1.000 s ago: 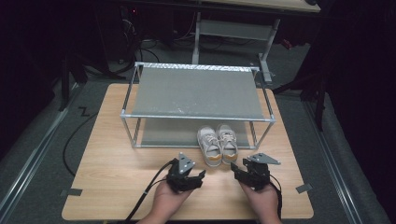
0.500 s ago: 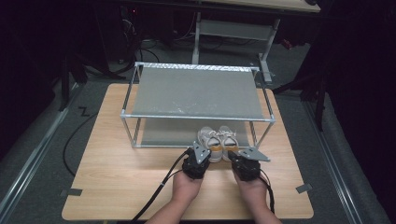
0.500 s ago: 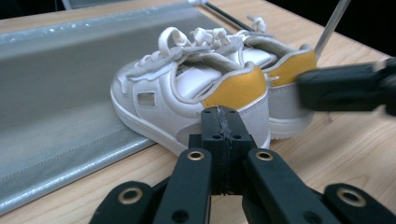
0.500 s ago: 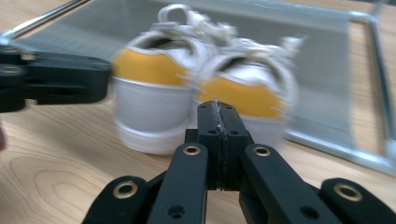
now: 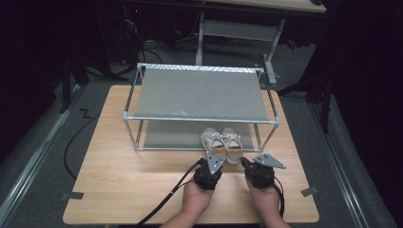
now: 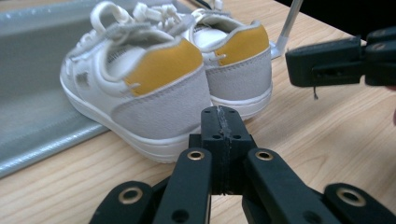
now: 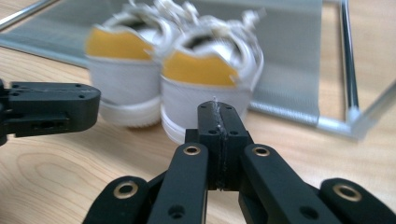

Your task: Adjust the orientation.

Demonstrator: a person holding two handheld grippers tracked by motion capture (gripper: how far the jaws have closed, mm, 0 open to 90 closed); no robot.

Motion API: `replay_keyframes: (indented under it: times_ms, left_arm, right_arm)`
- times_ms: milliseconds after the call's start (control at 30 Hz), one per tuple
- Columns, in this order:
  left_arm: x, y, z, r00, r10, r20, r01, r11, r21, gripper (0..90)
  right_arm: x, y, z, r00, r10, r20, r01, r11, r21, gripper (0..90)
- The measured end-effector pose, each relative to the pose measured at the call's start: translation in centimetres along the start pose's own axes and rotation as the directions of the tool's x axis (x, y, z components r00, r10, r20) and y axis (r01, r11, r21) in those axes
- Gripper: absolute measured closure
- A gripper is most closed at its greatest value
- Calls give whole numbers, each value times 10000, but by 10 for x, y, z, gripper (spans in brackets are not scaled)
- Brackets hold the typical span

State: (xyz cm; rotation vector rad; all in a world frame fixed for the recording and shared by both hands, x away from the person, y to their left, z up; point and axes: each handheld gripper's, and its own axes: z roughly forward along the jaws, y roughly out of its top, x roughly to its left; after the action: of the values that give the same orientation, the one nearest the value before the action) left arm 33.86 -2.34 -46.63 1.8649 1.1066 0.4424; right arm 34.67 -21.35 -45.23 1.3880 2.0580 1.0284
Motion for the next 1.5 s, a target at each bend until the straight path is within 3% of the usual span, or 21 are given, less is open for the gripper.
replay_keyframes:
  times_ms: [267, 467, 900, 1233, 1300, 1400, 1433, 1500]
  left_arm:
    - [0, 5, -2, 9994, -194, -291, 188, 9996, -210, 900]
    - [2, 7, -2, 9994, -266, -240, 260, 9993, -253, 900]
    - [-4, -2, 3, 9985, -425, -344, 428, 9991, 81, 900]
    - [0, -4, 6, 9975, -604, -367, 612, 9979, 207, 900]
    - [-6, -1, -2, 9975, -683, -194, 681, 9976, -113, 900]
    - [-14, 4, -8, 9991, -421, 35, 422, 9984, -384, 900]
    - [-13, 5, -9, 9990, -442, 12, 442, 9982, -406, 900]
    - [-5, 7, 2, 9982, -358, -473, 345, 9990, -270, 900]
  right_arm:
    - [9, 1, 0, 9998, -173, -103, 172, 9998, -95, 900]
    - [14, 1, 0, 9994, -309, -154, 308, 9995, -48, 900]
    - [5, -4, 3, 10000, 40, -59, -39, 9999, 137, 900]
    - [2, -4, 6, 9999, 150, -39, -150, 9998, 118, 900]
    - [3, -4, 5, 9998, 186, -88, -185, 9998, 108, 900]
    - [9, -2, -2, 9998, 79, -174, -82, 9999, -132, 900]
    - [11, 0, -4, 9998, 22, -173, -26, 9998, -222, 900]
    - [16, 7, -1, 9997, -245, 7, 245, 9988, -413, 900]
